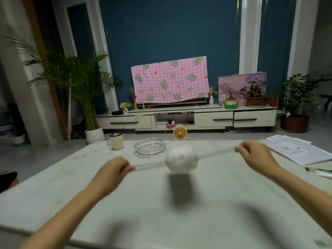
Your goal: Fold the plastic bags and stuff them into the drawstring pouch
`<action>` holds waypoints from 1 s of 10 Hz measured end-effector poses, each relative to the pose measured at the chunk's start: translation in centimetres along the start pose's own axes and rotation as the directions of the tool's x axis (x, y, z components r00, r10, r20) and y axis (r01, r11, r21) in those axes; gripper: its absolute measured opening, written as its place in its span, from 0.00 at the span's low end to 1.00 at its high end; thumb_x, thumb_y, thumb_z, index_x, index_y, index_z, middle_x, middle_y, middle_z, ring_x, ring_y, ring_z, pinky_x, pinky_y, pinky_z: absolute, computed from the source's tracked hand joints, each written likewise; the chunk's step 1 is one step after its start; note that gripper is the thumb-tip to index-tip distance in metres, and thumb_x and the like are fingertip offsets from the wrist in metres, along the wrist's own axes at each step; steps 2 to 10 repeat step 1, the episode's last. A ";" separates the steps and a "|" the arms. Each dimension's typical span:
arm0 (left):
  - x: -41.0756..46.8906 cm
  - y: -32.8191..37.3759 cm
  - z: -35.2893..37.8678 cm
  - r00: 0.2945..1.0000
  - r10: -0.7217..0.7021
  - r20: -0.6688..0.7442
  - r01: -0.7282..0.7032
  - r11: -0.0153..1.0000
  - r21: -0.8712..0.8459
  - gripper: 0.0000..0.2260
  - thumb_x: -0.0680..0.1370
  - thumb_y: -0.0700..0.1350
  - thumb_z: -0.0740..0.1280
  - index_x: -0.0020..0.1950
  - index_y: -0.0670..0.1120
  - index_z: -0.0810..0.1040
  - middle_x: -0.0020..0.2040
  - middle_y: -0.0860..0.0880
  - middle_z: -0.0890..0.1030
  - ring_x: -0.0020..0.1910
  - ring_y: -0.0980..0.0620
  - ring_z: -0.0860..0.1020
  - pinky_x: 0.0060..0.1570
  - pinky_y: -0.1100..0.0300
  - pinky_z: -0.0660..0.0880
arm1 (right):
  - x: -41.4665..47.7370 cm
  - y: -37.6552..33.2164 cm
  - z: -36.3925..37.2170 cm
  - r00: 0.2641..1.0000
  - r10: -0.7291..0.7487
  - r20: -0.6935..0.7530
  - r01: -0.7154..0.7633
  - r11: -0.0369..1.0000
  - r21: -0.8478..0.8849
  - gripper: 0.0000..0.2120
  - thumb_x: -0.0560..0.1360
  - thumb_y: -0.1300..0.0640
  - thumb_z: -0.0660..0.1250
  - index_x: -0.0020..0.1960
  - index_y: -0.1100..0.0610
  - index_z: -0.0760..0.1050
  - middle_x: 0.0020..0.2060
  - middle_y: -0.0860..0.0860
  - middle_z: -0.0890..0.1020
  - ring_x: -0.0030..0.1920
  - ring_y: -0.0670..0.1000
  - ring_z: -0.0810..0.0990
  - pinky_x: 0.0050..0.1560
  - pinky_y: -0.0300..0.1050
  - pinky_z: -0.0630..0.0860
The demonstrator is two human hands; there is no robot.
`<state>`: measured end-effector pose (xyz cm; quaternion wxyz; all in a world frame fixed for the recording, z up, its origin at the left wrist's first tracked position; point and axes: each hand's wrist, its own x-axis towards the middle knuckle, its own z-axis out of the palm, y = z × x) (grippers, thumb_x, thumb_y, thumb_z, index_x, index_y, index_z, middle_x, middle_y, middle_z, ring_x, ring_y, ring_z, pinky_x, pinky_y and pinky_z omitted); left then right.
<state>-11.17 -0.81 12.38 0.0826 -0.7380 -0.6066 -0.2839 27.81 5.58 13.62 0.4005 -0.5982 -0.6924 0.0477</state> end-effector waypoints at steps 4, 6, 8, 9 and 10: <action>-3.8 -0.3 3.6 0.981 -0.002 0.195 -0.002 1.000 0.024 0.27 0.72 0.67 0.53 0.43 0.46 0.79 0.35 0.58 0.67 0.42 0.51 0.75 0.43 0.58 0.69 | -4.4 2.9 1.7 0.989 0.000 0.147 0.003 1.000 -0.021 0.11 0.77 0.61 0.66 0.35 0.56 0.76 0.29 0.48 0.76 0.33 0.49 0.73 0.35 0.34 0.66; -3.8 -0.3 3.6 0.981 -0.002 0.195 -0.002 1.000 0.024 0.27 0.72 0.67 0.53 0.43 0.46 0.79 0.35 0.58 0.67 0.42 0.51 0.75 0.43 0.58 0.69 | -4.4 2.9 1.7 0.989 0.000 0.147 0.003 1.000 -0.021 0.11 0.77 0.61 0.66 0.35 0.56 0.76 0.29 0.48 0.76 0.33 0.49 0.73 0.35 0.34 0.66; -3.8 -0.3 3.6 0.981 -0.002 0.195 -0.002 1.000 0.024 0.27 0.72 0.67 0.53 0.43 0.46 0.79 0.35 0.58 0.67 0.42 0.51 0.75 0.43 0.58 0.69 | -4.4 2.9 1.7 0.989 0.000 0.147 0.003 1.000 -0.021 0.11 0.77 0.61 0.66 0.35 0.56 0.76 0.29 0.48 0.76 0.33 0.49 0.73 0.35 0.34 0.66; -3.8 -0.3 3.6 0.981 -0.002 0.195 -0.002 1.000 0.024 0.27 0.72 0.67 0.53 0.43 0.46 0.79 0.35 0.58 0.67 0.42 0.51 0.75 0.43 0.58 0.69 | -4.4 2.9 1.7 0.989 0.000 0.147 0.003 1.000 -0.021 0.11 0.77 0.61 0.66 0.35 0.56 0.76 0.29 0.48 0.76 0.33 0.49 0.73 0.35 0.34 0.66; -3.8 -0.3 3.6 0.981 -0.002 0.195 -0.002 1.000 0.024 0.27 0.72 0.67 0.53 0.43 0.46 0.79 0.35 0.58 0.67 0.42 0.51 0.75 0.43 0.58 0.69 | -4.4 2.9 1.7 0.989 0.000 0.147 0.003 1.000 -0.021 0.11 0.77 0.61 0.66 0.35 0.56 0.76 0.29 0.48 0.76 0.33 0.49 0.73 0.35 0.34 0.66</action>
